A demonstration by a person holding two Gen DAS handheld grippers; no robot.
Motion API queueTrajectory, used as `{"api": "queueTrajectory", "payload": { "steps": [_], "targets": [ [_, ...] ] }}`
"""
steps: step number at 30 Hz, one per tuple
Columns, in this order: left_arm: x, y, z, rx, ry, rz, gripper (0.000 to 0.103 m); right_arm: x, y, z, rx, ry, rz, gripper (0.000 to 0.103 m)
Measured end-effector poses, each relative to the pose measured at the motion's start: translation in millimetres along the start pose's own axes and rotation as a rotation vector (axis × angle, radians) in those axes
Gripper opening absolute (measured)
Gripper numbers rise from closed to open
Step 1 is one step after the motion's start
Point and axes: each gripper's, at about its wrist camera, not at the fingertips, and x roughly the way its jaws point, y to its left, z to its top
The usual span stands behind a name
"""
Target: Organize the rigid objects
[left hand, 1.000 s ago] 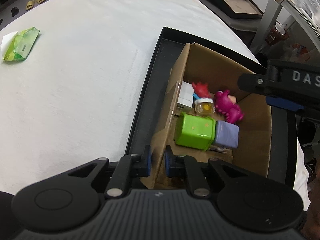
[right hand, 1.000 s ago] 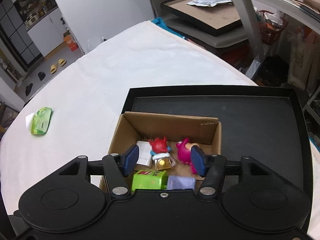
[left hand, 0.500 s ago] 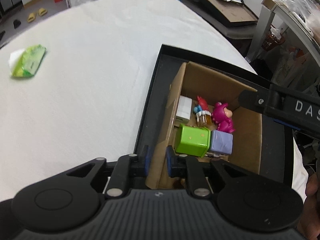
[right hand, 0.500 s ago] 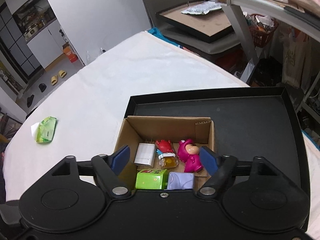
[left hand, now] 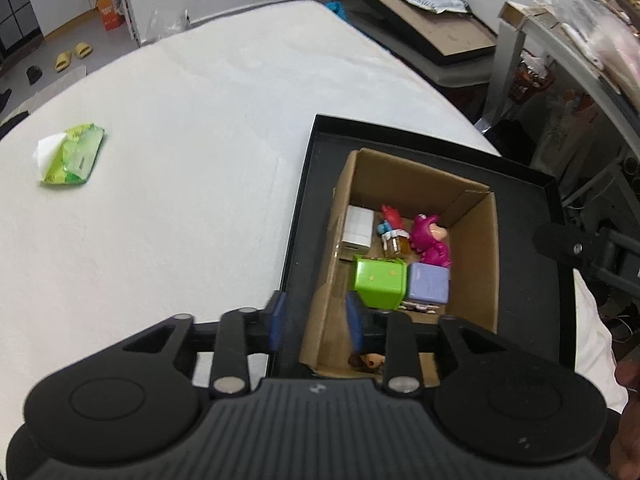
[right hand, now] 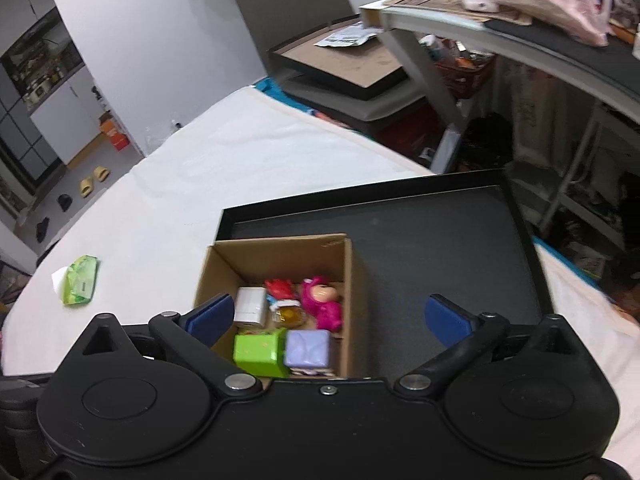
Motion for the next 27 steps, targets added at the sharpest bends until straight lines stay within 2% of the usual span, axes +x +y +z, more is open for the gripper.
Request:
{"api": "queueTrajectory", "payload": {
  "steps": [3, 8, 12, 19, 27],
  "targets": [
    [-11, -3, -4, -0.003, -0.015, 0.008, 0.05, -12, -7, -3, 0.008, -0.001, -0.005, 0.103],
    [-30, -4, -13, -0.009, -0.039, -0.009, 0.062, -35, -12, -11, -0.001, -0.013, -0.013, 0.103],
    [-46, -6, -22, 0.011, -0.064, 0.007, 0.072, -54, -19, -19, 0.021, -0.028, -0.01, 0.103],
    [-73, -7, -39, 0.037, -0.104, 0.017, 0.076, -82, -23, -32, 0.008, -0.054, 0.021, 0.103],
    [-100, -1, -62, 0.059, -0.151, 0.031, 0.078, -116, -20, -51, -0.025, -0.119, 0.014, 0.103]
  ]
}}
